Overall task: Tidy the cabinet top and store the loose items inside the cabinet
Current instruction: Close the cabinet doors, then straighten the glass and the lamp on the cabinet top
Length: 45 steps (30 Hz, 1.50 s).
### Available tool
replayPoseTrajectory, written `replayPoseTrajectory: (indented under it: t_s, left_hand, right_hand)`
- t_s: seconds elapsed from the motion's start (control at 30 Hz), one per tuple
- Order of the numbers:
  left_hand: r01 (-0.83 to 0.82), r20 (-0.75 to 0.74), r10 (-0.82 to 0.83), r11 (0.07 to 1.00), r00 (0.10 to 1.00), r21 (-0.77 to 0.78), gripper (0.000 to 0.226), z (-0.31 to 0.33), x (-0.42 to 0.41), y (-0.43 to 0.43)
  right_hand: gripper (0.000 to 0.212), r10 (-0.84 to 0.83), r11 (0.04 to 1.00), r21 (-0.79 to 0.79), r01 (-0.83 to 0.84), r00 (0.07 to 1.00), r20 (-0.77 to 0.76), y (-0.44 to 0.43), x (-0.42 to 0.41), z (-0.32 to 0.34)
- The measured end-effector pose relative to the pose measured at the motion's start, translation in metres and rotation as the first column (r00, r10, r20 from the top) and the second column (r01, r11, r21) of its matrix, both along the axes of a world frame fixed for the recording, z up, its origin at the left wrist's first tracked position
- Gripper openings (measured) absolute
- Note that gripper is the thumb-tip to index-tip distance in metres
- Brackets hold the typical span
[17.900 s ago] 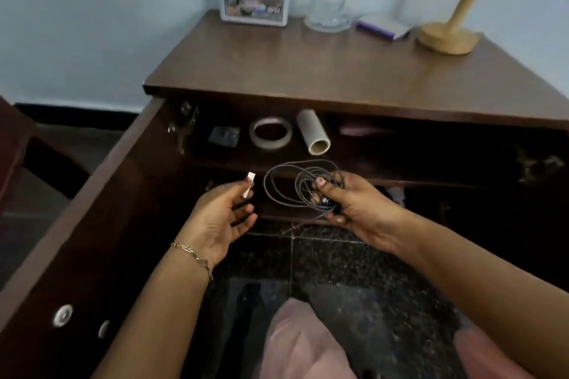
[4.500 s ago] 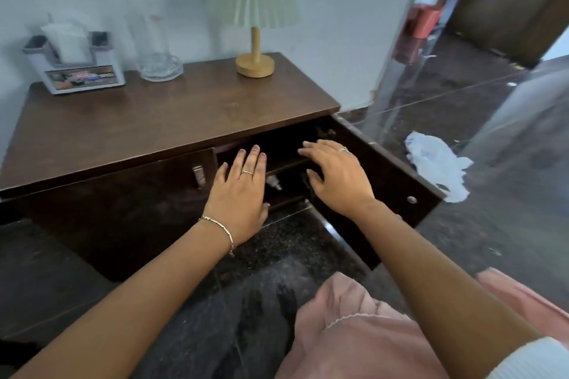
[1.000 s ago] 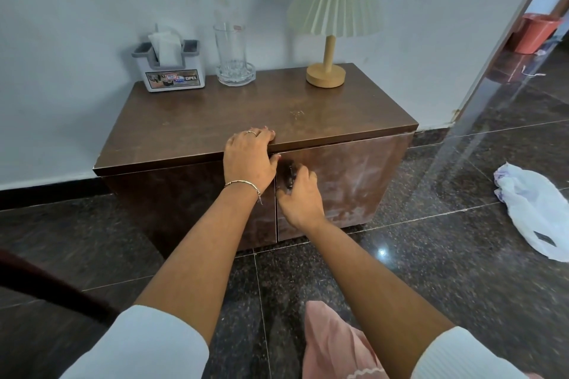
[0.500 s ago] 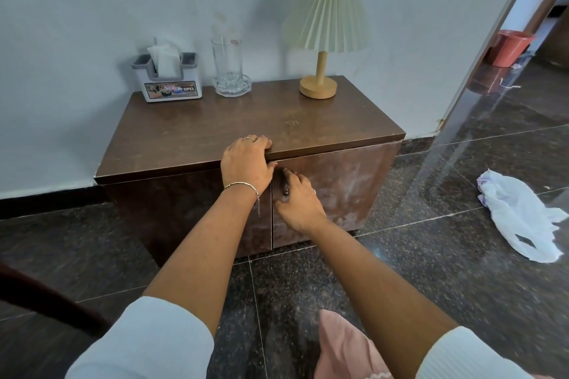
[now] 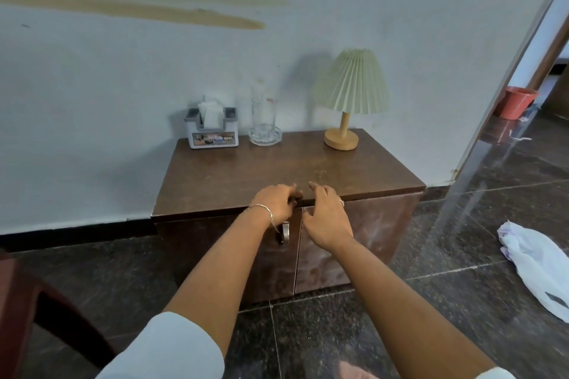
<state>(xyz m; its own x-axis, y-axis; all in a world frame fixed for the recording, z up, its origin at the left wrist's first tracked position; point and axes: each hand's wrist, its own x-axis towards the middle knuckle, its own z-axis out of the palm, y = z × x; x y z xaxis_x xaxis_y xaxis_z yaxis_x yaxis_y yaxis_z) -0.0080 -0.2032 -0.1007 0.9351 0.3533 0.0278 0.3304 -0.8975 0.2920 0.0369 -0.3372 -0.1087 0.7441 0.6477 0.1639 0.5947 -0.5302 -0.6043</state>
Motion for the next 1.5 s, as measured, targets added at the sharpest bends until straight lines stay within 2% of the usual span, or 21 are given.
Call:
replayPoseTrajectory:
  t_s: [0.1, 0.2, 0.27, 0.37, 0.5, 0.63, 0.77, 0.83, 0.93, 1.03, 1.1, 1.23, 1.4, 1.5]
  left_hand:
    - [0.042, -0.041, -0.043, 0.999, 0.998, -0.027, 0.039, 0.004, 0.002, 0.005]
    - [0.024, 0.024, -0.02, 0.985, 1.0, -0.168, 0.034, 0.004, 0.001, 0.017]
    - [-0.017, 0.096, 0.043, 0.968, 0.994, -0.25, 0.031, 0.002, 0.001, 0.025]
    - [-0.108, 0.186, 0.158, 0.961, 0.97, -0.255, 0.029, 0.002, 0.008, 0.041]
    - [-0.257, 0.187, 0.311, 0.929, 0.932, -0.267, 0.039, 0.003, 0.023, 0.071]
    - [-0.321, 0.21, 0.386, 0.903, 0.898, -0.286, 0.043, -0.005, 0.04, 0.106]
    - [-0.321, 0.284, 0.379, 0.919, 0.881, -0.229, 0.046, -0.008, 0.065, 0.133]
    - [-0.319, 0.289, 0.387, 0.913, 0.876, -0.255, 0.045, -0.009, 0.078, 0.143]
    - [-0.323, 0.307, 0.455, 0.86, 0.836, -0.394, 0.04, -0.01, 0.095, 0.154]
    - [-0.26, 0.322, 0.549, 0.734, 0.772, -0.627, 0.037, -0.011, 0.107, 0.163]
    - [-0.257, 0.309, 0.609, 0.664, 0.73, -0.702, 0.035, -0.013, 0.113, 0.167]
    - [-0.305, 0.305, 0.661, 0.641, 0.686, -0.704, 0.032, -0.017, 0.123, 0.174]
    - [-0.266, 0.299, 0.632, 0.642, 0.715, -0.719, 0.042, -0.017, 0.128, 0.178]
    - [-0.264, 0.294, 0.616, 0.652, 0.73, -0.71, 0.051, -0.018, 0.129, 0.18]
  right_hand:
    - [0.06, -0.01, 1.0, -0.001, 0.01, 1.0, 0.006, 0.008, 0.007, 0.007]
    - [0.057, -0.023, 1.0, 0.017, 0.022, 1.0, 0.016, 0.021, 0.019, 0.008]
    - [0.056, -0.016, 1.0, 0.028, 0.015, 1.0, 0.014, 0.032, 0.028, 0.008]
    - [0.056, 0.005, 0.999, 0.047, -0.003, 0.999, -0.032, 0.052, 0.046, 0.013]
    - [0.058, 0.041, 0.999, 0.025, -0.039, 0.997, -0.067, 0.082, 0.079, 0.017]
    - [0.07, 0.094, 0.995, -0.009, -0.096, 0.99, -0.101, 0.116, 0.109, 0.01]
    - [0.08, 0.175, 0.984, -0.039, -0.175, 0.985, -0.003, 0.157, 0.137, 0.0]
    - [0.085, 0.182, 0.983, -0.025, -0.181, 0.982, 0.048, 0.175, 0.149, -0.003]
    - [0.092, 0.181, 0.983, 0.018, -0.183, 0.98, 0.087, 0.196, 0.166, -0.005]
    - [0.11, 0.211, 0.976, 0.028, -0.214, 0.973, 0.092, 0.208, 0.176, -0.007]
    - [0.11, 0.22, 0.974, 0.038, -0.224, 0.972, 0.084, 0.213, 0.18, -0.008]
    - [0.1, 0.218, 0.975, 0.032, -0.221, 0.972, 0.088, 0.218, 0.186, -0.008]
    - [0.106, 0.186, 0.981, 0.047, -0.191, 0.979, 0.086, 0.217, 0.187, -0.01]
    - [0.101, 0.141, 0.986, 0.075, -0.15, 0.984, 0.108, 0.215, 0.191, -0.012]
